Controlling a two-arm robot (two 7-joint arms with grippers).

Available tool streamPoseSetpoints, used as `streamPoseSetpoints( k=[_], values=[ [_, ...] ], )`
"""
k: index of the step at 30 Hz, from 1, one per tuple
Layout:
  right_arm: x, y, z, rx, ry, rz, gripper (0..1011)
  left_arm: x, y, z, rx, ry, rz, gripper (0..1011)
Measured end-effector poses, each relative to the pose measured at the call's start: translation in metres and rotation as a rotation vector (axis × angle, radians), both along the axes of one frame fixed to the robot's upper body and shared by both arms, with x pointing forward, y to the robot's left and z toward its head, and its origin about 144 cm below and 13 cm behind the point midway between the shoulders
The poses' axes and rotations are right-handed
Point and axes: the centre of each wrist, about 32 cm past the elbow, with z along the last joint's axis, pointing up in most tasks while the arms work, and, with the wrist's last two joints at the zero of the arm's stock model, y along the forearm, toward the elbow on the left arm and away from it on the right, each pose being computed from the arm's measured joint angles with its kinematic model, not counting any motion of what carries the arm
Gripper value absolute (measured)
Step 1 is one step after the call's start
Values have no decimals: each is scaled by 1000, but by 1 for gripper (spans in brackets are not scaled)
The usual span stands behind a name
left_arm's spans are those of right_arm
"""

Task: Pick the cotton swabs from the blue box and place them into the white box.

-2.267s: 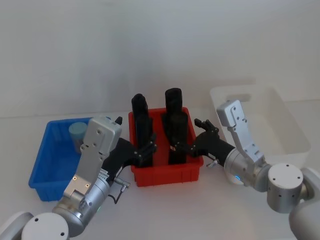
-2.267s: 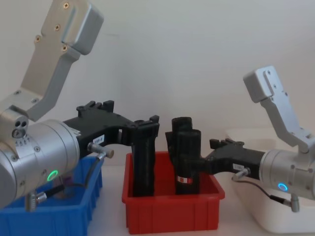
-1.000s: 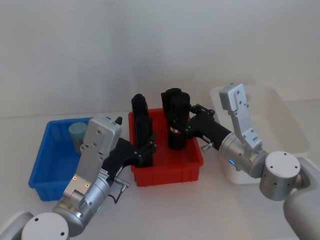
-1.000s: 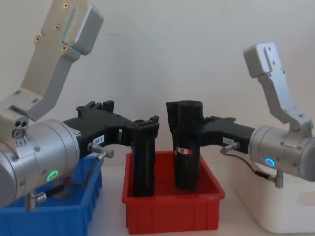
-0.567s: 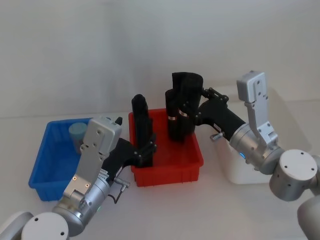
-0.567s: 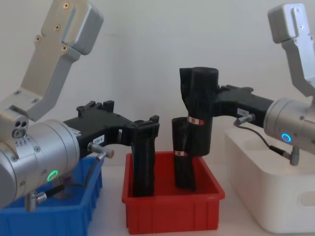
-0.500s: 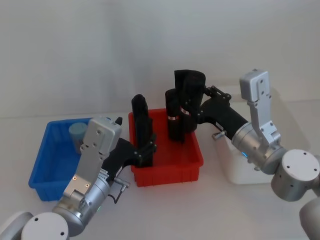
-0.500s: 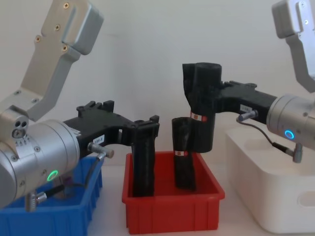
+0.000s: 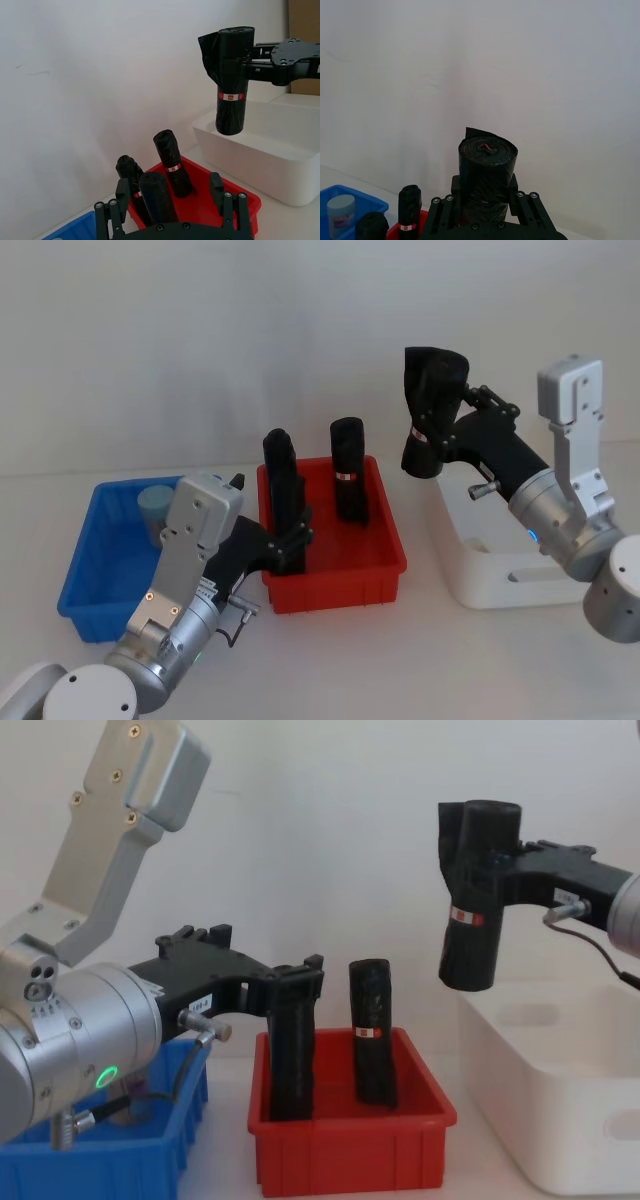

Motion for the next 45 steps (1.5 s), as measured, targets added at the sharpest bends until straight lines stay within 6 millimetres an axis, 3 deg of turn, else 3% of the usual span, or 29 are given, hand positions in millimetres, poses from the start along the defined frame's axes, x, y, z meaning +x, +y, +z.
streamPoseSetpoints(
  k=[14, 32, 34, 45],
  values=[
    [-7, -28, 3, -12, 33, -121, 506, 0, 0, 0, 0, 0, 0, 1004],
    [-6, -50, -16, -34, 122, -195, 506, 0, 0, 0, 0, 0, 0, 1004],
    [-5, -51, -17, -35, 126, -197, 527, 0, 0, 0, 0, 0, 0, 1004],
    [-6, -55, -22, -36, 142, -207, 859, 0, 0, 0, 0, 0, 0, 1004]
  ],
)
